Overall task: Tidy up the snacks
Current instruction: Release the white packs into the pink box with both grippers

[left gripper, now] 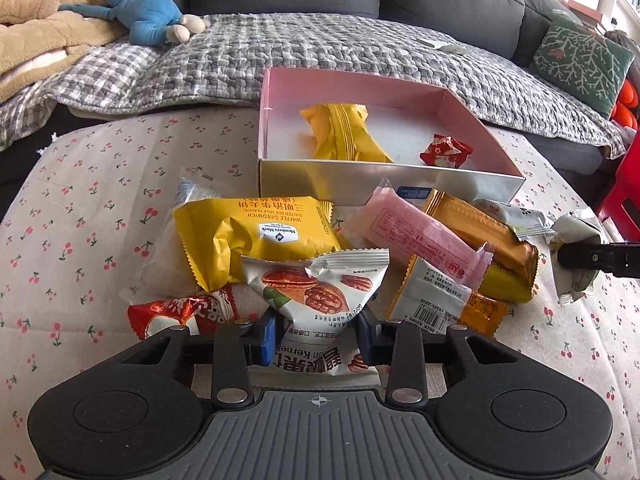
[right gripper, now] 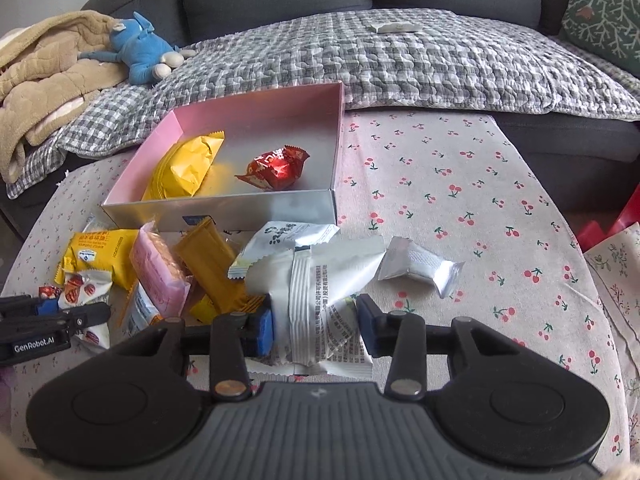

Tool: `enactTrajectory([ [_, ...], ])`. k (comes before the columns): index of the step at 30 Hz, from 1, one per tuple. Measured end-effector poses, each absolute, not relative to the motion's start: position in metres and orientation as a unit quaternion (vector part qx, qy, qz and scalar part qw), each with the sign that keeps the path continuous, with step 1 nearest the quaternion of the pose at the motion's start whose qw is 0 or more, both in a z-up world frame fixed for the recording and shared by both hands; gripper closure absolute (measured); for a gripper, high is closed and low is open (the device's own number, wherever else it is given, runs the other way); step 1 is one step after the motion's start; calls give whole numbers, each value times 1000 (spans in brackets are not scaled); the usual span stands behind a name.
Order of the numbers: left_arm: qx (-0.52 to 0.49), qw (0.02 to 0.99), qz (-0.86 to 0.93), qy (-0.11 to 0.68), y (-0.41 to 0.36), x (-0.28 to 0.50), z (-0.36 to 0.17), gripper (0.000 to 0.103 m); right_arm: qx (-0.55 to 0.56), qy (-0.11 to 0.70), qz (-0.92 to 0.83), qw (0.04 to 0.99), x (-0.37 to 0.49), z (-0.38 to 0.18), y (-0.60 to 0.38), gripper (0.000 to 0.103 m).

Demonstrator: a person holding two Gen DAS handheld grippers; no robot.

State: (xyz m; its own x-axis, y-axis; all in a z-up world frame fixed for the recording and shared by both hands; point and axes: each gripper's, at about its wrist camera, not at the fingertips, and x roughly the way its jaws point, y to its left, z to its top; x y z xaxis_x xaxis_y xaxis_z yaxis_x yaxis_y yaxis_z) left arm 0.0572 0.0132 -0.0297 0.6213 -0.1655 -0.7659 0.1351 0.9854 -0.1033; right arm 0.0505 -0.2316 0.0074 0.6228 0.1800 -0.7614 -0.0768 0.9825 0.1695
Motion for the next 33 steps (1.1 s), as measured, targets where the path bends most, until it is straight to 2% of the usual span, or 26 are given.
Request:
enactTrajectory([
  [9,-16,904,-96,416,9,45,-12,68,84,434,70,894,57,17,-236,65],
  [16,-25,911,-103,398,4,47,8,68,108,407,79,904,77,34,-231,65],
  [22,-14,916,-99,390,-11,78,22,68,136,364,95,917,100,40,-229,65],
  [33,-60,906,-121,402,-49,170,24,68,95,325,136,931,170,38,-218,64],
])
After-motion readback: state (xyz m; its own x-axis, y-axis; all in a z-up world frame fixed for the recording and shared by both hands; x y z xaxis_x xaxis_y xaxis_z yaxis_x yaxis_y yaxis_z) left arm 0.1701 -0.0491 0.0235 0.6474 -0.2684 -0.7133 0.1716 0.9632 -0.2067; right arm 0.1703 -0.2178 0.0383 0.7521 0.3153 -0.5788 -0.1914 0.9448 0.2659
